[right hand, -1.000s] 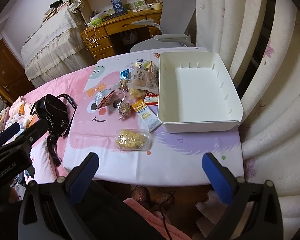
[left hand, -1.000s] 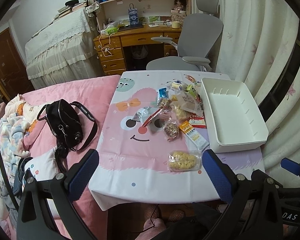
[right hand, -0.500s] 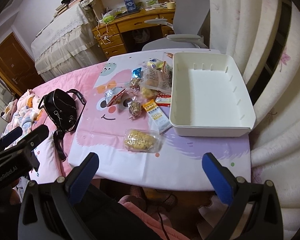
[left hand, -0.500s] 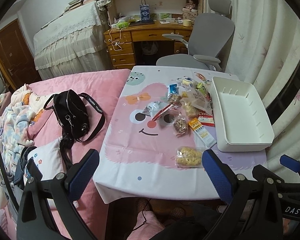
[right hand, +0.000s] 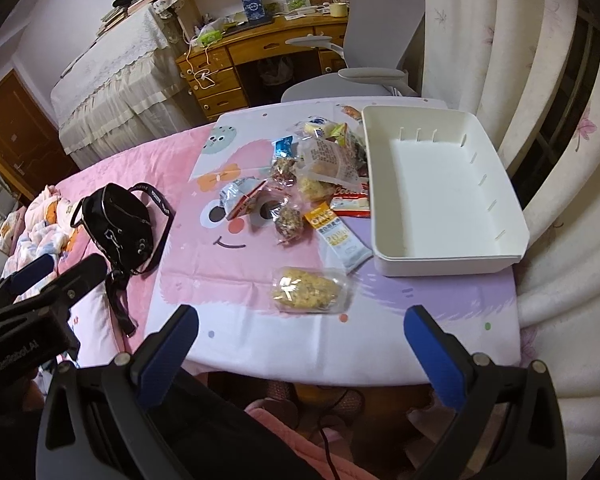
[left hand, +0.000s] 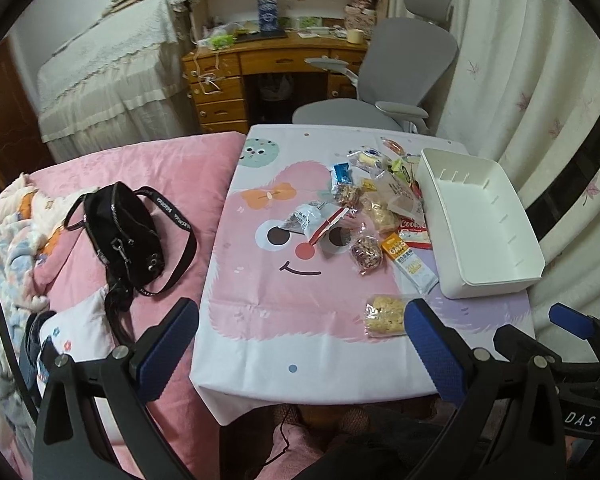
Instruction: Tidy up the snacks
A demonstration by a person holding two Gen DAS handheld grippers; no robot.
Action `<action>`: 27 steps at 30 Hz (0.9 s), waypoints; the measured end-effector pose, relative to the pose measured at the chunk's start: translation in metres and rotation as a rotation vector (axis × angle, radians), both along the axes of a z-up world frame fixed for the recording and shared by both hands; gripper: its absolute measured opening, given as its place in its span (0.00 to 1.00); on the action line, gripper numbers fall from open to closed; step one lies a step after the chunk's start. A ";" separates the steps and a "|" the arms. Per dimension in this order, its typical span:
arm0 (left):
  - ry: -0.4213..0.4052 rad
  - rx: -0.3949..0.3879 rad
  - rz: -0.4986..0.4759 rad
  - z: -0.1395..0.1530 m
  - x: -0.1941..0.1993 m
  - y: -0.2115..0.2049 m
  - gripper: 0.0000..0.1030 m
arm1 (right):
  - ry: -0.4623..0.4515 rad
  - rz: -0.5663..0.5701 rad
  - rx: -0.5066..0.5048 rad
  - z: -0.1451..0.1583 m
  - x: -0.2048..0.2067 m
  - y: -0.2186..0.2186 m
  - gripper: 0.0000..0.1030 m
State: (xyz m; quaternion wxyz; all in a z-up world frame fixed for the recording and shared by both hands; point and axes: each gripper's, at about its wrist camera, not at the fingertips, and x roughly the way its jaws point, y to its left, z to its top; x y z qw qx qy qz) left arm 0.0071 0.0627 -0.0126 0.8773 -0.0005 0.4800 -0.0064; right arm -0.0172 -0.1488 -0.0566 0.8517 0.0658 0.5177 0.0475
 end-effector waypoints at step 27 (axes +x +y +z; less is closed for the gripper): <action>0.122 -0.095 -0.327 -0.063 0.145 0.061 0.98 | -0.150 -0.122 -0.208 -0.068 0.034 0.051 0.99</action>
